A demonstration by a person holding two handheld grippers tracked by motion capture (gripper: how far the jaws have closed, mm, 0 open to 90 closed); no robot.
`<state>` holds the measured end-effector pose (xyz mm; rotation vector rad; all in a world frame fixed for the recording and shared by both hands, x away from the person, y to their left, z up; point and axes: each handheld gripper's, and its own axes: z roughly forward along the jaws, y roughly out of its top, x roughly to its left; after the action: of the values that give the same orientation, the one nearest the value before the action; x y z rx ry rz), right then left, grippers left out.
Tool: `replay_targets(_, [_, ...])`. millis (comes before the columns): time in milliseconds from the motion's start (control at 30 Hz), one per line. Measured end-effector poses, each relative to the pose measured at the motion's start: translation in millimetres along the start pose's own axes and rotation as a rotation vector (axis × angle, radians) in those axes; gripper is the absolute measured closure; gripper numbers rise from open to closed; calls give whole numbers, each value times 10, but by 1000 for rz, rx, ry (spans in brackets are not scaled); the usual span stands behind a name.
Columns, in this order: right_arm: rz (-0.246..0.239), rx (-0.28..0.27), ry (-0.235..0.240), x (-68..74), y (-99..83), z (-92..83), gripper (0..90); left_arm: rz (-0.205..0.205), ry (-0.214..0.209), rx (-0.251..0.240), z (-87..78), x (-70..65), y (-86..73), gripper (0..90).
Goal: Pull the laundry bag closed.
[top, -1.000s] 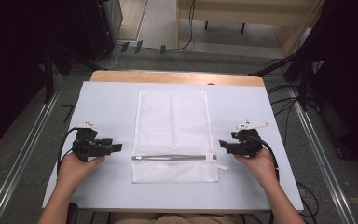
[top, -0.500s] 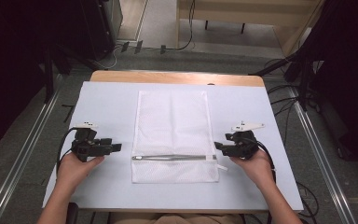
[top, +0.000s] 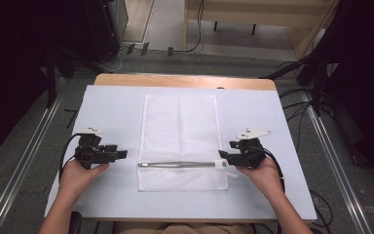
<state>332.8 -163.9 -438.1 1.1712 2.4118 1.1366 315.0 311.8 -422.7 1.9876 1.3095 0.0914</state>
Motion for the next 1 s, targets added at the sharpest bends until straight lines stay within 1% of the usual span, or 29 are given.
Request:
replay_targets(133, [-8,-3,8,52,12,7,441,2,-2,-14,-15,-8,5,407])
replay_targets(267, [-10,-11,23,84,16,22,460,2,-3,-12,-13,-7,3,405])
replay_targets(300, [-6,-16,35,96,24,17,470,1,-2,-11,-15,-5,4,404])
replay_targets(367, [-11,-15,36,103,27,16,469,1,-3,-10,-15,-4,3,404])
replay_targets(400, [-7,-4,47,120,39,28,454,0,-5,-6,-11,-5,2,404])
replay_targets(467, [-3,0,56,126,43,32,453,0,-5,-6,-11,-6,2,404])
replay_targets(500, [-8,6,55,142,46,37,452,1,-3,-6,-13,-5,3,404])
replay_targets(533, [-20,10,55,153,51,42,461,0,-4,-7,-13,-4,2,404])
replay_targets(600, [-23,13,66,179,58,41,483,0,-3,-6,-11,-2,2,404])
replay_targets(633, [-29,7,75,187,63,47,488,-2,-2,-6,-9,-1,2,404])
replay_targets(767, [-18,13,107,224,90,57,506,0,-3,-6,-12,-3,2,403])
replay_targets(833, [-27,15,115,239,104,75,509,-1,-2,-6,-15,-2,2,403])
replay_targets(900, [-26,15,115,247,108,77,510,-1,-1,-7,-14,-2,2,404])
replay_targets(1000, [-37,19,124,294,131,92,538,2,-1,-6,-12,-4,3,404])
